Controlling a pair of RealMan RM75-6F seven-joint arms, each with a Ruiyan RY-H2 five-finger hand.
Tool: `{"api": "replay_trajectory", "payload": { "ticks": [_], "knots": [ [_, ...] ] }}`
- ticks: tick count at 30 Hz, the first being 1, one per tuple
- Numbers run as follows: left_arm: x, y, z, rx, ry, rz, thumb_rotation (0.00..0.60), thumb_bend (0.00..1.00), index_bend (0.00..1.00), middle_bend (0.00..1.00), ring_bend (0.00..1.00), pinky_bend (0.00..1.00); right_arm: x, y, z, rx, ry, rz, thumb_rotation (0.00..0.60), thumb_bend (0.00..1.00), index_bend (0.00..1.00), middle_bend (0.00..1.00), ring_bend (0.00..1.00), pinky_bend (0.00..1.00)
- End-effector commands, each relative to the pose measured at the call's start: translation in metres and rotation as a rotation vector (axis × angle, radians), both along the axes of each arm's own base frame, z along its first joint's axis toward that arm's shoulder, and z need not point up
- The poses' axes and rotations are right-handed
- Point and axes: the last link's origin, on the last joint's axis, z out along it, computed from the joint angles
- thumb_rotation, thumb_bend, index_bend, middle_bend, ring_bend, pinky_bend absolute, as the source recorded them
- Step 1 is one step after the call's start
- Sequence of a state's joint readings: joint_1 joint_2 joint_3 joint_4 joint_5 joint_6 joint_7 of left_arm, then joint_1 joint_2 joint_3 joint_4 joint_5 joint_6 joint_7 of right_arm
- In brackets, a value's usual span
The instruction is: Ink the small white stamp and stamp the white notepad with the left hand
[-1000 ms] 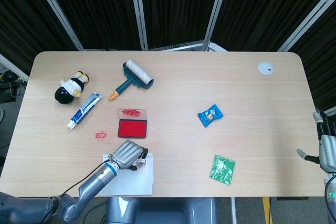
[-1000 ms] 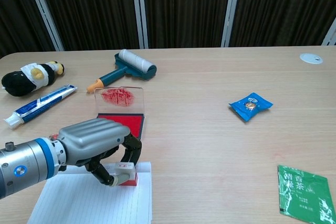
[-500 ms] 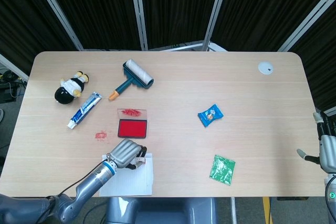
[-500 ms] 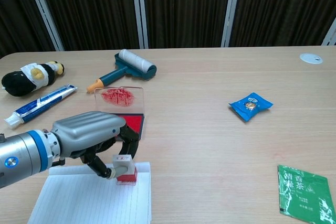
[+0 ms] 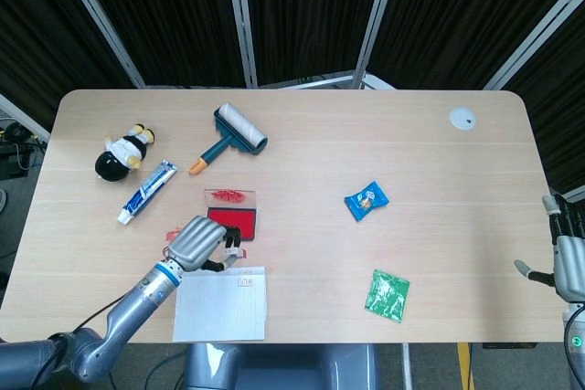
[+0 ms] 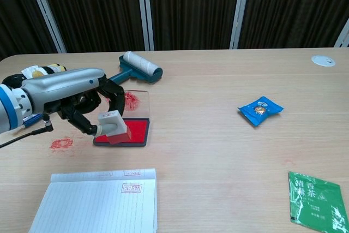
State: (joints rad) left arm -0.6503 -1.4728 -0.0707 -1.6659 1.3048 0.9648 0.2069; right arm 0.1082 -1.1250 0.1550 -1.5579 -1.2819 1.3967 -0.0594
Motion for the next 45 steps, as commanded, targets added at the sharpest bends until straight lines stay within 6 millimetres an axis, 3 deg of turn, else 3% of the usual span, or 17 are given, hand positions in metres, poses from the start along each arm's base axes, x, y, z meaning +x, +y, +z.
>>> {"api": "replay_trajectory", "payload": {
  "ticks": [1,9,17,29,45],
  "knots": [
    [-0.021,0.009,0.005,0.014,0.031,0.047,0.600,0.41,0.62,0.57,0.84,0.80,0.000,0.000,0.000,0.001,0.001,0.000,0.600,0.00,0.00,0.00,0.00,0.00],
    [-0.066,0.019,0.000,0.017,0.114,0.115,0.600,0.40,0.61,0.57,0.84,0.80,0.002,0.000,-0.002,0.005,0.003,0.003,0.600,0.00,0.00,0.00,0.00,0.00],
    [-0.093,0.022,-0.009,0.006,0.146,0.122,0.600,0.41,0.60,0.56,0.84,0.80,0.003,0.000,-0.004,0.008,0.008,0.002,0.600,0.00,0.00,0.00,0.00,0.00],
    [-0.100,0.021,-0.016,0.008,0.155,0.116,0.600,0.40,0.60,0.55,0.84,0.80,0.001,0.000,-0.003,0.008,0.008,-0.003,0.600,0.00,0.00,0.00,0.00,0.00],
    [-0.102,0.017,-0.016,0.027,0.199,0.082,0.600,0.40,0.48,0.44,0.83,0.80,0.000,0.000,-0.003,0.011,0.007,-0.007,0.600,0.00,0.00,0.00,0.00,0.00]
  ]
}}
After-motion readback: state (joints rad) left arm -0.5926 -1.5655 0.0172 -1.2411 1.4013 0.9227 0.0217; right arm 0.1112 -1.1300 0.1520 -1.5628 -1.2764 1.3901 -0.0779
